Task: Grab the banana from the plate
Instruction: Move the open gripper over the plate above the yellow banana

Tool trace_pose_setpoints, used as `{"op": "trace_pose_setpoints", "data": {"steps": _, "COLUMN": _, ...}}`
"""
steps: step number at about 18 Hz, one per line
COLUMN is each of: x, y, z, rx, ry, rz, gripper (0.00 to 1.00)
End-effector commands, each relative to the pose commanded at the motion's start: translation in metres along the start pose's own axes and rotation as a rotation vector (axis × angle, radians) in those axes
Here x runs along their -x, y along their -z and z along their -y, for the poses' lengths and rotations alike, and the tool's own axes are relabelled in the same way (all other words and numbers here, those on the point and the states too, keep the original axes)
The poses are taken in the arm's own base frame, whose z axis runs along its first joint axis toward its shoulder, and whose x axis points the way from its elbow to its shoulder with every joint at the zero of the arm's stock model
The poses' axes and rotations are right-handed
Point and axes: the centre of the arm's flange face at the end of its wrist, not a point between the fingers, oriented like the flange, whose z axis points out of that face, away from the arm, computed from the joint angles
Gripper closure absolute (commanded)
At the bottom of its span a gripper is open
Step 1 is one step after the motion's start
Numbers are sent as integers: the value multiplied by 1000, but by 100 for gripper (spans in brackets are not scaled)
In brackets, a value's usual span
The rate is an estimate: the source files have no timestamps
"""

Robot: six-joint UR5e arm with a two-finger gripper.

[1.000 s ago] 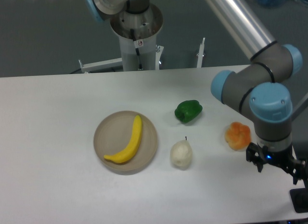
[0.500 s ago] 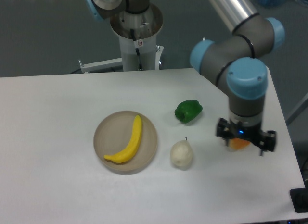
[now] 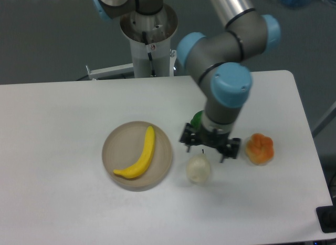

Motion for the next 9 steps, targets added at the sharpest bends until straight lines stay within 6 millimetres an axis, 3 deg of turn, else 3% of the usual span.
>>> {"op": "trace_pose_setpoints", "data": {"steps": 4, "x": -42, "y": -50, "z": -6, "rx": -44, "ry": -41, "rz": 39, "gripper": 0}}
{"op": "trace_pose_setpoints", "data": {"steps": 9, "x": -69, "y": -76, "z": -18, "rx": -2, "ry": -61, "rz": 31, "gripper": 0}}
